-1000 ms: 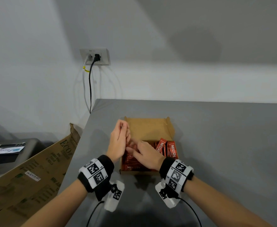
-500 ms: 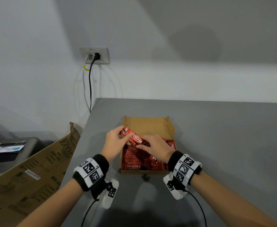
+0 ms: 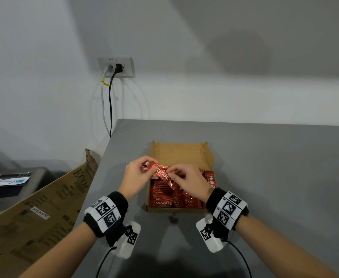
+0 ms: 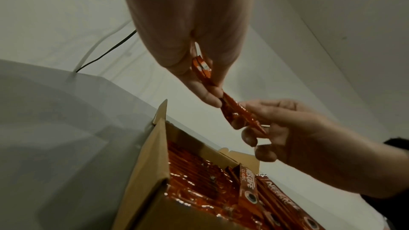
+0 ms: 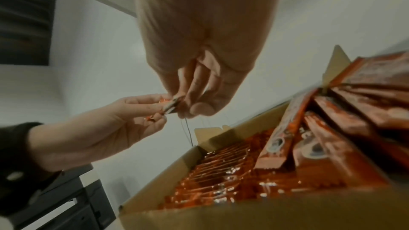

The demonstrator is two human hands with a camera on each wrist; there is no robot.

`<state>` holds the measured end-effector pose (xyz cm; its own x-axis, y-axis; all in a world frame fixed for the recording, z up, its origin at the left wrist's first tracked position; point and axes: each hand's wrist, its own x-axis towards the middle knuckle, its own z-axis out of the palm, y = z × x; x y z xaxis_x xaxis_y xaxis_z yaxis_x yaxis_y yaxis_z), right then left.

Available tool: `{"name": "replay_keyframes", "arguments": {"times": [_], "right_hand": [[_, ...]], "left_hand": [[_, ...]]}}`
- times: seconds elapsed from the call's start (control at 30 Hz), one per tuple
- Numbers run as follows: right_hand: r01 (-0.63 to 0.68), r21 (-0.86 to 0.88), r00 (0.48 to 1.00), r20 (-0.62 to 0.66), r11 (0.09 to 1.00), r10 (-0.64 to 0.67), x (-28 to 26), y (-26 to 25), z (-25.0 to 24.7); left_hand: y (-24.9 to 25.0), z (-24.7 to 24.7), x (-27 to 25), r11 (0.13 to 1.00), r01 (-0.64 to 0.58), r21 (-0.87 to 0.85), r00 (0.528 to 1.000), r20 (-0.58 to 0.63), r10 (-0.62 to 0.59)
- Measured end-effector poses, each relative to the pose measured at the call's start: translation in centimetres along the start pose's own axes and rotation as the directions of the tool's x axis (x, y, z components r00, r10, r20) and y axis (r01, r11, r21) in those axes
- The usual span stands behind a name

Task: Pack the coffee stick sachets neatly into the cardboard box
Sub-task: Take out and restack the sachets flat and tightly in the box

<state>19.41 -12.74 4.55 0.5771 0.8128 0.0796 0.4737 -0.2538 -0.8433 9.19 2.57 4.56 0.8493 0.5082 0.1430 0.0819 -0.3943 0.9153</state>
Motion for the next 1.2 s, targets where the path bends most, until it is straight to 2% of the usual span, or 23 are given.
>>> {"name": "replay_keyframes", "arguments": {"times": [0.07,0.17,0.33,0.47,0.67,0.73,0.83,0.9,0.97,1.03,1.1,1.13,1.2], "right_hand": [[-0.001,0.012,1.0,0.025,1.0,0.001,-0.1,-0.2,0.2],[-0.029,-0.092,0.993,0.111,0.995,0.039,0.0,0.2,0.0],[-0.023,-0.272,0.96,0.262,0.962,0.097,-0.8,1.2,0.2],[0.082,-0.463,0.92,0.375,0.882,0.111,-1.0,0.6,1.5],[0.137,-0.62,0.914,0.38,0.772,0.143,0.1,-0.3,2.9],[0.157,-0.619,0.904,0.404,0.77,0.14,0.4,-0.2,2.8],[0.092,-0.527,0.888,0.427,0.845,0.169,0.7,0.2,2.0],[-0.002,-0.438,0.897,0.396,0.899,0.195,0.9,0.4,1.3],[-0.071,-0.349,0.949,0.265,0.934,0.172,0.8,0.5,0.6],[-0.078,-0.267,0.99,0.089,0.96,0.105,0.8,0.8,0.0],[-0.032,-0.221,0.999,-0.026,0.975,0.026,0.6,1.0,-0.6],[-0.006,-0.214,0.999,-0.04,0.977,-0.002,0.5,0.9,-0.9],[0.036,-0.226,0.999,0.032,0.974,-0.029,0.6,0.9,-1.1]], "left_hand": [[0.1,0.1,0.0,1.0,0.0,0.004,1.0,-0.012,0.0],[-0.3,0.2,-0.2,0.999,0.036,0.022,0.999,-0.017,-0.035],[-1.3,-0.8,0.1,0.993,0.086,-0.084,0.975,-0.2,-0.101],[-0.8,-0.4,0.0,0.998,0.06,-0.037,0.982,-0.176,-0.065],[-0.4,0.4,-0.3,0.999,0.04,-0.001,0.99,-0.133,-0.04],[-0.3,0.5,-0.4,0.999,0.036,0.018,0.993,-0.114,-0.034],[-0.4,0.4,-0.6,0.999,0.048,0.019,0.993,-0.109,-0.046],[-0.6,0.3,-0.7,0.998,0.063,-0.013,0.992,-0.11,-0.064],[-0.8,0.3,-0.8,0.998,0.059,-0.033,0.994,-0.095,-0.062],[-0.9,0.2,-0.8,0.997,0.038,-0.067,0.998,-0.048,-0.042],[-0.7,0.2,-0.8,0.992,0.021,-0.121,1.0,0.016,-0.019],[-0.6,0.2,-0.8,0.99,0.012,-0.142,0.999,0.043,-0.006],[-0.4,0.3,-0.9,0.986,-0.003,-0.167,0.997,0.074,0.015]]}}
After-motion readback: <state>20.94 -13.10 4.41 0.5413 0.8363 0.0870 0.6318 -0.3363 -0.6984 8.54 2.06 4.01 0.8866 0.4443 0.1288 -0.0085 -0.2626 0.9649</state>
